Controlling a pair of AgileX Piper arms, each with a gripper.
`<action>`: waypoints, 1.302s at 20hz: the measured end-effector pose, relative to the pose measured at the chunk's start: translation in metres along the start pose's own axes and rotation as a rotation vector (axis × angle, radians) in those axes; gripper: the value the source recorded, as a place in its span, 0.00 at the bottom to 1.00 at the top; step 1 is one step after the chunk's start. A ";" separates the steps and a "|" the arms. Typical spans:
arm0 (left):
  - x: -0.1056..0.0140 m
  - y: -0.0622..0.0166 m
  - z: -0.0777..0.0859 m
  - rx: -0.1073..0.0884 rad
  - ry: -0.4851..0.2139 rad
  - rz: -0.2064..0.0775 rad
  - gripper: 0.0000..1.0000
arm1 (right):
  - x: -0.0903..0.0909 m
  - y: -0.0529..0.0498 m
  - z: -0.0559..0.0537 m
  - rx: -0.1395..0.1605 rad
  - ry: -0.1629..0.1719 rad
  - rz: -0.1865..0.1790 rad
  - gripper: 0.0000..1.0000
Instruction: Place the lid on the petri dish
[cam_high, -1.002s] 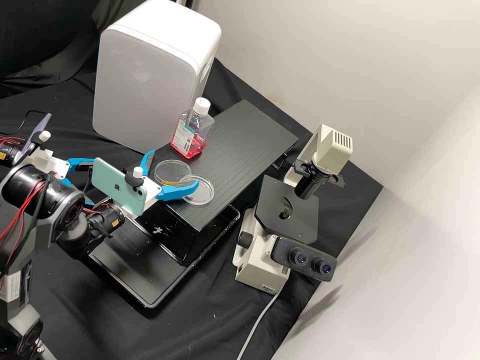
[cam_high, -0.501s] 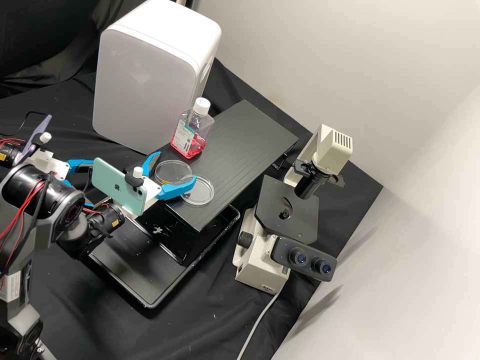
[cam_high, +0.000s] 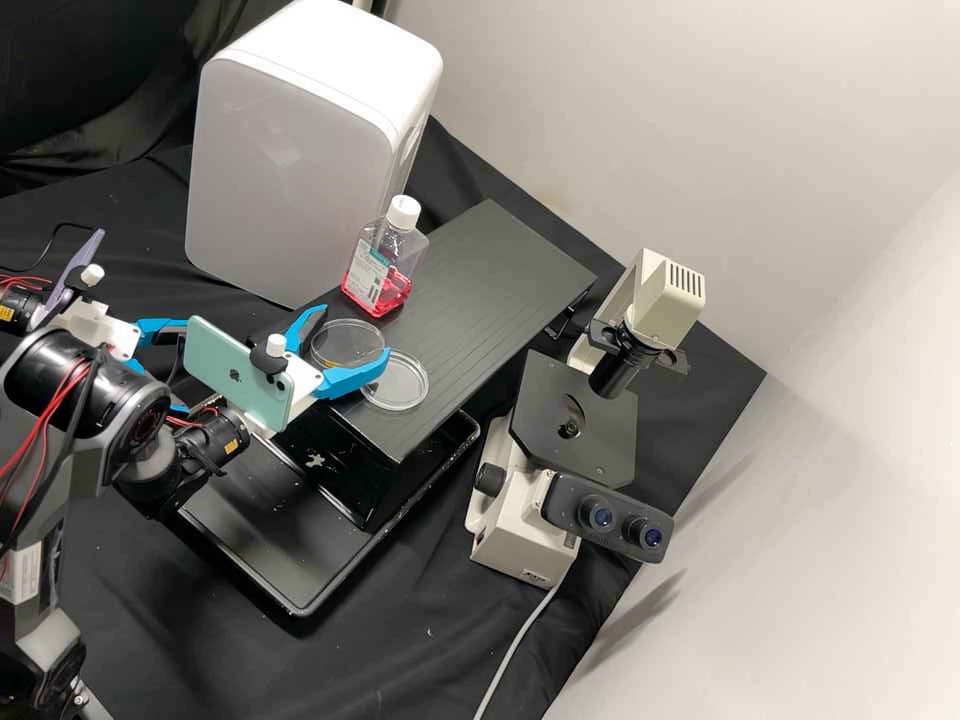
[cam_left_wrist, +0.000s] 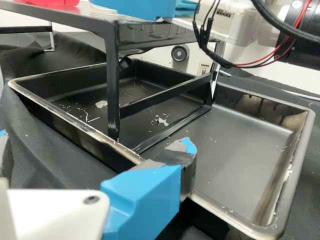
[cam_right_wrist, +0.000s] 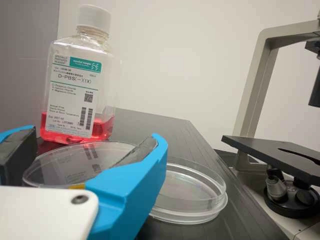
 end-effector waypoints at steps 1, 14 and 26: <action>0.000 0.0000 0.000 0.000 0.000 0.000 1.00 | 0.000 0.000 0.000 -0.001 0.002 -0.001 0.00; 0.001 -0.0006 0.002 0.023 -0.005 -0.002 1.00 | -0.007 0.025 0.005 0.019 -0.029 0.083 0.00; 0.001 -0.0006 0.002 0.023 -0.005 -0.002 1.00 | -0.010 0.038 0.013 0.074 -0.066 0.141 1.00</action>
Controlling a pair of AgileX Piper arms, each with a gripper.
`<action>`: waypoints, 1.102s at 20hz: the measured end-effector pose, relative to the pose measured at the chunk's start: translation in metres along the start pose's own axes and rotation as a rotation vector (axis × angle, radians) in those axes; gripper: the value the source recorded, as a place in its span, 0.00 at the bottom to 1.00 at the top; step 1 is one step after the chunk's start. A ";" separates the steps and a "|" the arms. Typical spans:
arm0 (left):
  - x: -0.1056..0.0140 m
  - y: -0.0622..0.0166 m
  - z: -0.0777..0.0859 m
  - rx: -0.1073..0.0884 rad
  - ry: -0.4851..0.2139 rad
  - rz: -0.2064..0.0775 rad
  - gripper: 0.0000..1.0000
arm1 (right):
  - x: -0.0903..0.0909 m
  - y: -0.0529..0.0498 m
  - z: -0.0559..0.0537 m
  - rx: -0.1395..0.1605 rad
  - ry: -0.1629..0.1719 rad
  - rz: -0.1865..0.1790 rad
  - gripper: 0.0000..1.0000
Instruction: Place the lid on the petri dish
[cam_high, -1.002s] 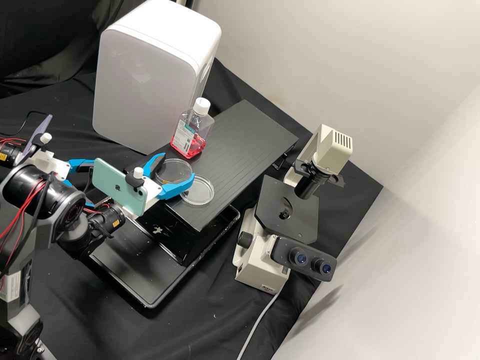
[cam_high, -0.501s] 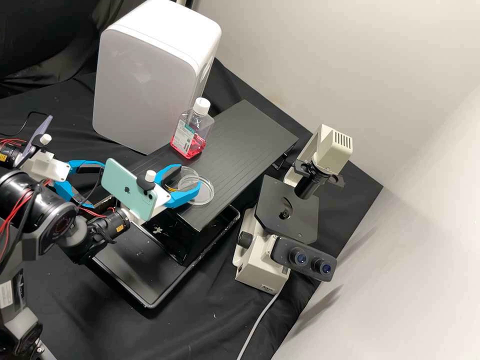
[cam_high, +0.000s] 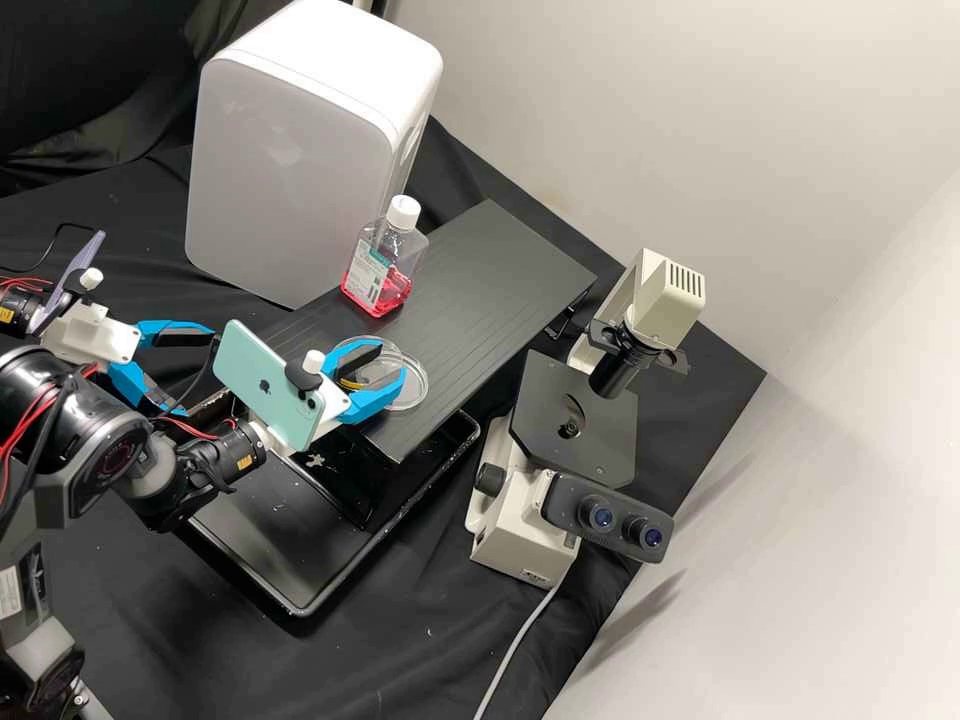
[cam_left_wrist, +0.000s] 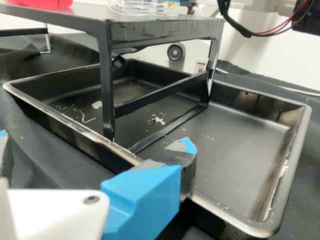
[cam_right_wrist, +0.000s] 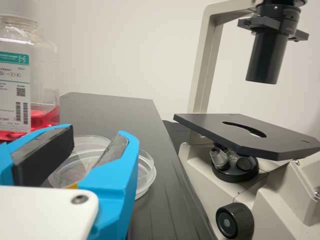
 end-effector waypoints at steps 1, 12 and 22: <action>0.000 0.0000 0.000 0.000 0.000 0.000 1.00 | 0.000 0.000 0.000 0.002 -0.004 0.002 1.00; 0.000 0.0000 0.000 0.000 0.000 0.000 1.00 | -0.003 0.000 -0.002 -0.031 -0.036 0.017 1.00; 0.000 0.0000 0.000 0.007 0.000 0.000 1.00 | -0.005 -0.001 -0.001 -0.032 -0.040 0.009 1.00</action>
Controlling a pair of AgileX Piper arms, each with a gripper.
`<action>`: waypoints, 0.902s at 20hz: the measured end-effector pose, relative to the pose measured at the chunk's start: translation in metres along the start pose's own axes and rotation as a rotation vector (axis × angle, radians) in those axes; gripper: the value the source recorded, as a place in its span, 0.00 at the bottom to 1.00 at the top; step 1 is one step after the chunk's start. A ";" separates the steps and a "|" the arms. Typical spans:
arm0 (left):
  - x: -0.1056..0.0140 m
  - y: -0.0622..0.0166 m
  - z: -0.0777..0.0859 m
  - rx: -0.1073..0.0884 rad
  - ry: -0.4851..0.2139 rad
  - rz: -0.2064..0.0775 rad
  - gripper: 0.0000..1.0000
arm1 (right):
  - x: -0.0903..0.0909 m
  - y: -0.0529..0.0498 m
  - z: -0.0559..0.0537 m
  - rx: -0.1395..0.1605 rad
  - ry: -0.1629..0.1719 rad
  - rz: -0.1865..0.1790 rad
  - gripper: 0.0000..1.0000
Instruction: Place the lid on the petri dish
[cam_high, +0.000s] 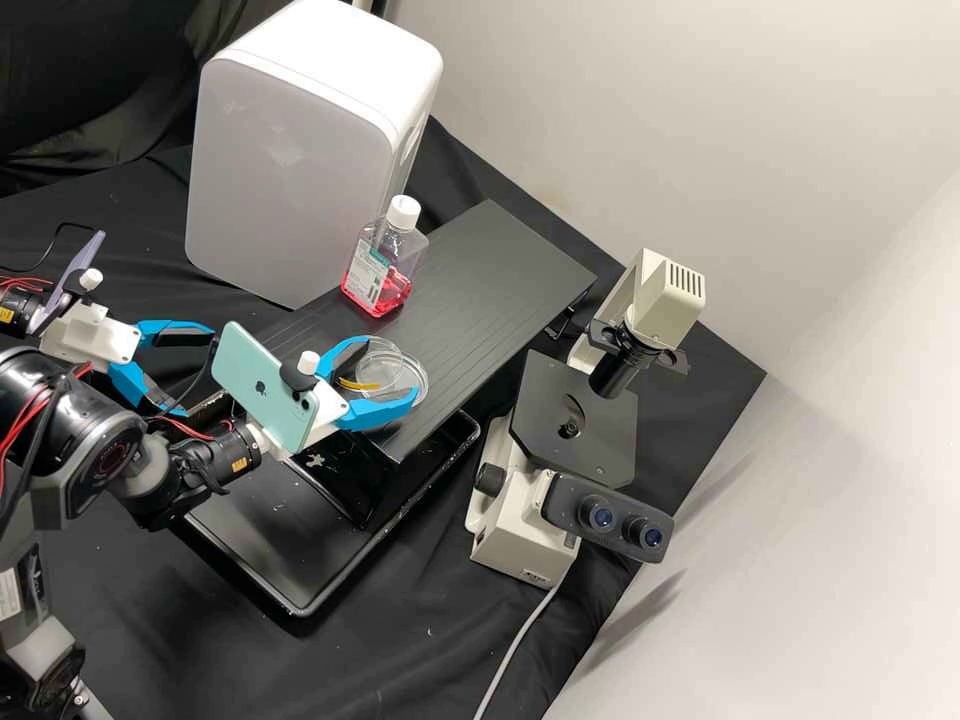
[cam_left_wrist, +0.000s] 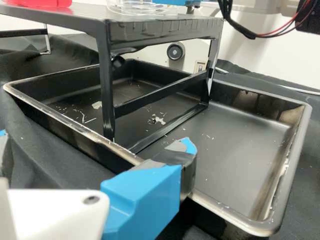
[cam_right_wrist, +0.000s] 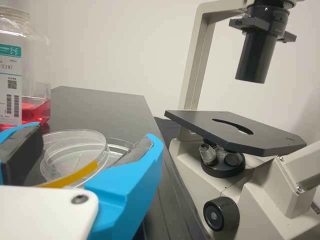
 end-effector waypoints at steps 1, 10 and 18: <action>0.000 0.0000 0.000 0.000 0.000 0.000 1.00 | -0.001 0.002 -0.001 0.005 0.005 0.006 1.00; 0.000 0.0000 0.000 0.000 0.000 0.000 1.00 | -0.016 0.022 -0.004 0.072 0.006 0.045 1.00; 0.000 -0.0001 0.000 0.017 -0.001 0.000 1.00 | -0.022 0.014 -0.021 0.030 0.078 0.005 1.00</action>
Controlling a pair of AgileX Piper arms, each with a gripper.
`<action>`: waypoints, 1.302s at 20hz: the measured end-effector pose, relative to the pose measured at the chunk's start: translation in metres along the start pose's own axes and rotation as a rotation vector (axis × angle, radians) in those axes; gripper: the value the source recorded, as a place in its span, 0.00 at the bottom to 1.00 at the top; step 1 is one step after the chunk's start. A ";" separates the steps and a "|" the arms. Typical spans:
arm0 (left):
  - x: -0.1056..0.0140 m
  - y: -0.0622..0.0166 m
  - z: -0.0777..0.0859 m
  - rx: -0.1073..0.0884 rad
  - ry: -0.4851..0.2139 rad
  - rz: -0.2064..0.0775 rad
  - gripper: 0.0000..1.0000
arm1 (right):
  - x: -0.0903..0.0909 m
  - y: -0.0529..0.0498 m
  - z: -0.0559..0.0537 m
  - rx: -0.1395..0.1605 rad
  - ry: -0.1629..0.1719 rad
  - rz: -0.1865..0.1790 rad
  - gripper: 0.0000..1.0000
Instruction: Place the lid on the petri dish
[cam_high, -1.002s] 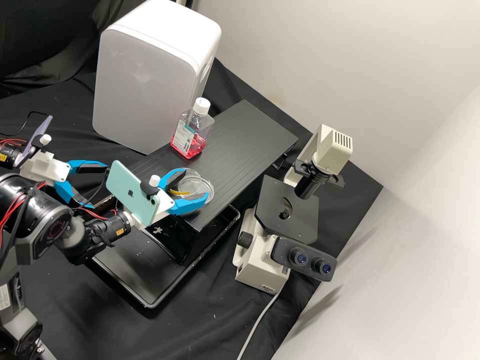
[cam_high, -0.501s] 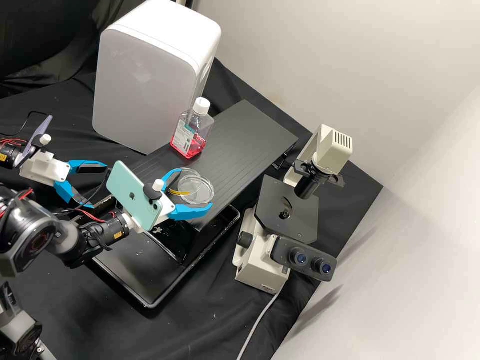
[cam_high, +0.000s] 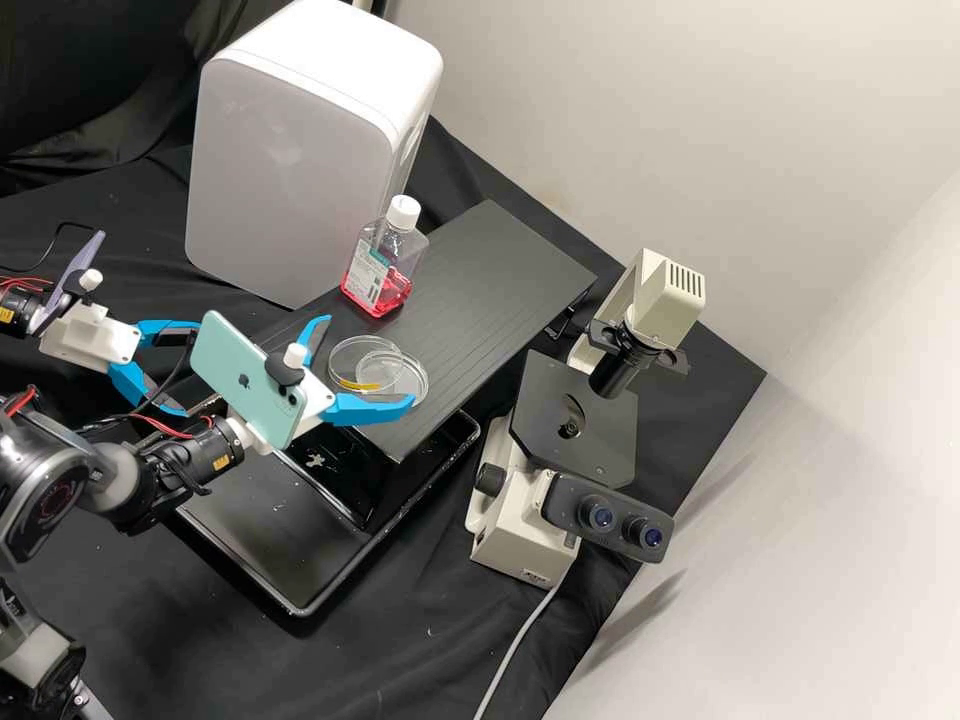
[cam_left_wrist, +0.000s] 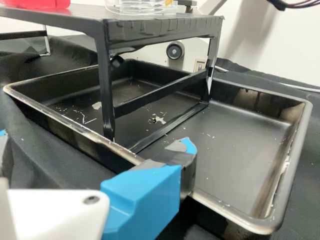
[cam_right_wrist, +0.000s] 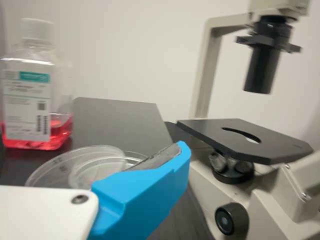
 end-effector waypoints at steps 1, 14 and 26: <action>0.000 0.0000 0.000 0.000 0.000 0.000 1.00 | 0.000 -0.004 -0.002 -0.015 0.007 -0.015 1.00; 0.000 0.0000 0.000 0.006 0.000 0.000 1.00 | 0.006 -0.028 0.003 -0.085 -0.033 -0.087 1.00; 0.000 0.0000 0.000 0.006 0.000 0.000 1.00 | 0.014 -0.025 0.008 -0.086 -0.056 -0.064 1.00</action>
